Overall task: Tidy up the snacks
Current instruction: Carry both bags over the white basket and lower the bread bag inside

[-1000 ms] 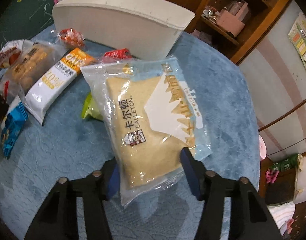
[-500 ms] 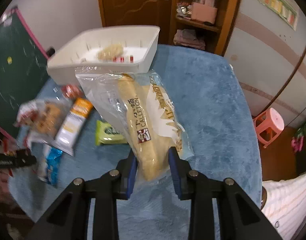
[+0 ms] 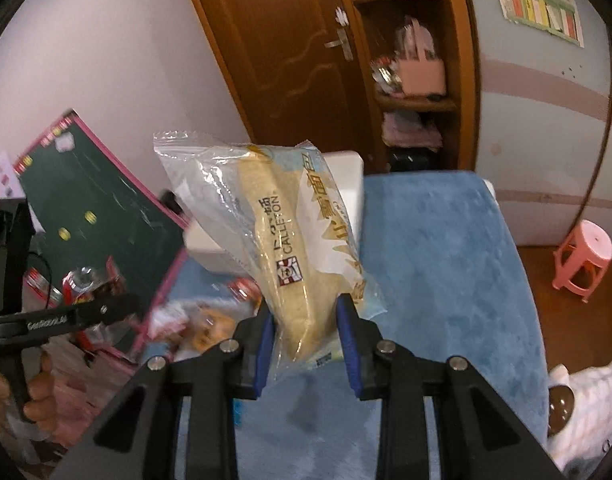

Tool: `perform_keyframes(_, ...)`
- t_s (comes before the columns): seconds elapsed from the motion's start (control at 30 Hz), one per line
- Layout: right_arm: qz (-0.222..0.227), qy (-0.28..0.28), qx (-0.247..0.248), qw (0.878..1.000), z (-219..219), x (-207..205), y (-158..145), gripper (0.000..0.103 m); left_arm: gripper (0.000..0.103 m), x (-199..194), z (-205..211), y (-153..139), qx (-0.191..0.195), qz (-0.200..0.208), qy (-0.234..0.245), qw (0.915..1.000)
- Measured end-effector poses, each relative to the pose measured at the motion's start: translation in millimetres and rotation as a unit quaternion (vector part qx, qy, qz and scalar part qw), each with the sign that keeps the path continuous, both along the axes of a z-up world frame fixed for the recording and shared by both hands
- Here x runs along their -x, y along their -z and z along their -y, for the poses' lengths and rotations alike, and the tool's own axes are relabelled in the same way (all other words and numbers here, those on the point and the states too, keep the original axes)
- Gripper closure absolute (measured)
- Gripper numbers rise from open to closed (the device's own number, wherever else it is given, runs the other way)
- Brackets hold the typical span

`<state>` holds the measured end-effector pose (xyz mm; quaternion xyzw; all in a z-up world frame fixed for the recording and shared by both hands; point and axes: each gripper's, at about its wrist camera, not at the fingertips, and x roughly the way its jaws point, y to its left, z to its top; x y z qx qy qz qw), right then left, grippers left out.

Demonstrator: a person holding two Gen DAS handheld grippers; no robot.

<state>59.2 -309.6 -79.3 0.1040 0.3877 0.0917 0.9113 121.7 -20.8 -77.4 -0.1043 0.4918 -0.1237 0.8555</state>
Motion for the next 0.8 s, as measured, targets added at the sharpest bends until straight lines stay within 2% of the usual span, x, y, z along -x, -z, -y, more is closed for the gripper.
perform_keyframes(0.1,0.021,-0.015,-0.019,1.000,-3.6,-10.7,-21.1,0.073,0.061,-13.3,6.8,-32.4,-0.004,0.041,0.009,0.9991)
perform_keyframes(0.3,0.056,-0.031,-0.025,0.998,-8.5,-48.2,-54.4,0.073,0.061,-56.7,9.4,-86.6,-0.015,0.106,0.002,0.9942)
perform_keyframes(0.43,0.073,-0.037,-0.036,0.996,-11.6,-76.7,-68.4,0.073,0.061,-84.1,17.3,-106.1,-0.028,0.131,0.000,0.9910)
perform_keyframes(0.6,0.079,-0.035,-0.029,0.996,-20.6,-123.5,-78.4,0.072,0.061,-128.0,23.7,-107.5,-0.045,0.131,0.002,0.9904)
perform_keyframes(0.8,0.061,-0.025,-0.015,0.998,-31.0,-174.2,-67.0,0.072,0.061,-177.5,34.0,-76.1,-0.075,0.125,0.002,0.9893)
